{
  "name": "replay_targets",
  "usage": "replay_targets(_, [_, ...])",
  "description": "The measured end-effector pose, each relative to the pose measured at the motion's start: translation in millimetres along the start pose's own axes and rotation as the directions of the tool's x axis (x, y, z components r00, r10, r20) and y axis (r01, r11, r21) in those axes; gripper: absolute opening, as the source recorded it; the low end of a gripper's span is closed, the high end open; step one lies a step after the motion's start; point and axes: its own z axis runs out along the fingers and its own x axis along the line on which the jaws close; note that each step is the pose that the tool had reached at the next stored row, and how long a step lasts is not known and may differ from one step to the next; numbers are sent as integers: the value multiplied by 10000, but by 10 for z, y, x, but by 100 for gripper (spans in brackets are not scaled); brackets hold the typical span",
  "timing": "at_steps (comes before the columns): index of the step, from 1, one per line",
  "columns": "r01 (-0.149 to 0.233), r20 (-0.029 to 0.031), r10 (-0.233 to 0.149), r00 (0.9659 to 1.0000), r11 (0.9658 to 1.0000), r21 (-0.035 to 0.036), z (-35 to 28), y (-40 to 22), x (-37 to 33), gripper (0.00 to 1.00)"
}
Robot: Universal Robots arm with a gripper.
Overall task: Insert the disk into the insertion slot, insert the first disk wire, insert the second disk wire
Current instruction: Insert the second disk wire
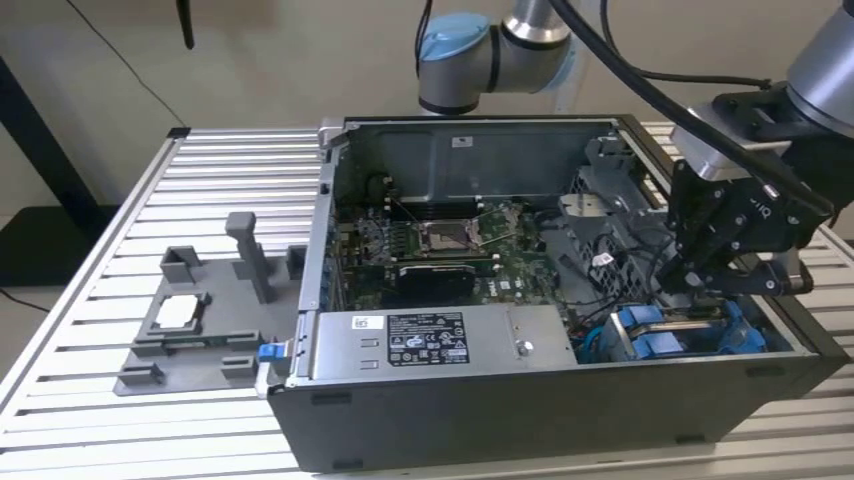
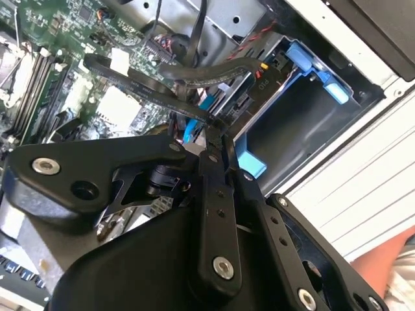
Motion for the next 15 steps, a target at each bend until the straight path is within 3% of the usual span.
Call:
replay_targets(2, [3, 112, -3, 9999, 10000, -19, 1, -9, 19, 15])
replay_targets(5, [-26, 171, 27, 9998, 10000, -63, 6, -14, 57, 15])
replay_targets(9, [-61, 202, 64, 9998, 9998, -170, 13, -27, 85, 15])
replay_targets(15, [-79, 247, 86, 9997, 9995, -313, 15, -99, 122, 15])
